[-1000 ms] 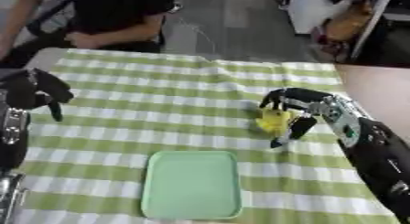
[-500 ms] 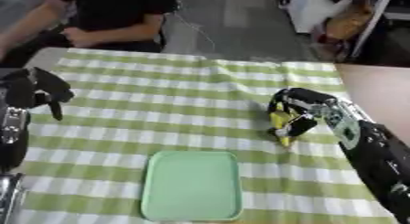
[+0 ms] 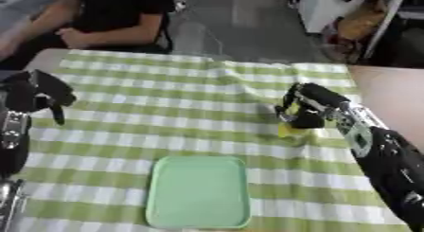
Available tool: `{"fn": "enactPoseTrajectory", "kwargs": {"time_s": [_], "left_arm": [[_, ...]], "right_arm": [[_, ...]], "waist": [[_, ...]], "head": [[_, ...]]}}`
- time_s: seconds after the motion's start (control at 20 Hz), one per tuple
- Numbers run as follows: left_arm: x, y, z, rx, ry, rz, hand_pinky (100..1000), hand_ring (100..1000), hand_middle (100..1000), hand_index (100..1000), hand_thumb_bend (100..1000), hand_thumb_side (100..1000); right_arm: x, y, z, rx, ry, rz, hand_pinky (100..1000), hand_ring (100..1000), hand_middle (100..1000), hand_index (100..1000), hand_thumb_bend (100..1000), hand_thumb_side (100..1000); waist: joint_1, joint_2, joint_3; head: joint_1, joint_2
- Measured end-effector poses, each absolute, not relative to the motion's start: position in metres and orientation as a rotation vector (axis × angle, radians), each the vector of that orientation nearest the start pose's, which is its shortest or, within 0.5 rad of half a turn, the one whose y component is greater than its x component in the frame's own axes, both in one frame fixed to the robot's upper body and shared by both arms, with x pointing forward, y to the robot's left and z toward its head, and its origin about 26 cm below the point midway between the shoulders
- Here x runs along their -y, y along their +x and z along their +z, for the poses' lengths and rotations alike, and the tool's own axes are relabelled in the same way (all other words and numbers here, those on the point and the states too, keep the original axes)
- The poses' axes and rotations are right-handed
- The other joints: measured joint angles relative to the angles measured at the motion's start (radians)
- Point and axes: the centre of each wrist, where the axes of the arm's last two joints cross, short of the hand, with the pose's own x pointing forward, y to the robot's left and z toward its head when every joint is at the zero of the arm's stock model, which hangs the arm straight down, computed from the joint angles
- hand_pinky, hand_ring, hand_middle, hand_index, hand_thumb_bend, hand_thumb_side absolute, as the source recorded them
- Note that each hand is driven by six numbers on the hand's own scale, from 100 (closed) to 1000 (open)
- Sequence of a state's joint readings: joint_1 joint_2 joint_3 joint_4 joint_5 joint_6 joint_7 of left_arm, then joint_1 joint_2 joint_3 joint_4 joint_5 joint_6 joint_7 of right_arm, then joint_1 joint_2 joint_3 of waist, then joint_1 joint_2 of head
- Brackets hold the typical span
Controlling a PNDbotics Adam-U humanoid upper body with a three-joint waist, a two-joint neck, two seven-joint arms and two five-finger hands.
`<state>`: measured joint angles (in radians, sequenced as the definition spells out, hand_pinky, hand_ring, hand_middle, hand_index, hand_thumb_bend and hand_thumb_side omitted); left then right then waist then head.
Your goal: Pick up objects on the table and place them in the box.
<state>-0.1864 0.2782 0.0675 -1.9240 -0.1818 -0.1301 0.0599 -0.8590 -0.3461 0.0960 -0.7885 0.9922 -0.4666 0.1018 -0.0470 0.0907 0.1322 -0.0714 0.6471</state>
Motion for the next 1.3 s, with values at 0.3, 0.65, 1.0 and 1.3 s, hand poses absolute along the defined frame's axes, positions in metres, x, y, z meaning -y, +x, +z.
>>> {"fn": "enactPoseTrajectory", "kwargs": {"time_s": [0.3,0.65,1.0,1.3], "left_arm": [[-0.2858,0.2971,0.1523,2.226,0.425,-0.328,233,465,485,430,619,999],[-0.2858,0.2971,0.1523,2.226,0.425,-0.328,233,465,485,430,619,999],[-0.2858,0.2971,0.1523,2.226,0.425,-0.328,233,465,485,430,619,999],[-0.2858,0.2971,0.1523,2.227,0.425,-0.328,233,465,485,430,618,999]], "right_arm": [[0.2779,0.4739,0.1088,1.657,-0.811,1.528,100,100,205,433,100,677],[0.2791,0.4732,0.1058,1.648,-0.821,1.54,100,100,188,407,100,659],[0.2792,0.4732,0.1057,1.64,-0.829,1.55,100,100,184,398,100,654],[0.2793,0.4732,0.1065,1.645,-0.833,1.553,100,100,177,386,100,644]], "waist": [[0.001,0.0,0.0],[0.002,0.0,0.0],[0.002,0.0,0.0],[0.002,0.0,0.0]], "head": [[0.0,0.0],[0.0,0.0],[0.0,0.0],[0.0,0.0]]}}
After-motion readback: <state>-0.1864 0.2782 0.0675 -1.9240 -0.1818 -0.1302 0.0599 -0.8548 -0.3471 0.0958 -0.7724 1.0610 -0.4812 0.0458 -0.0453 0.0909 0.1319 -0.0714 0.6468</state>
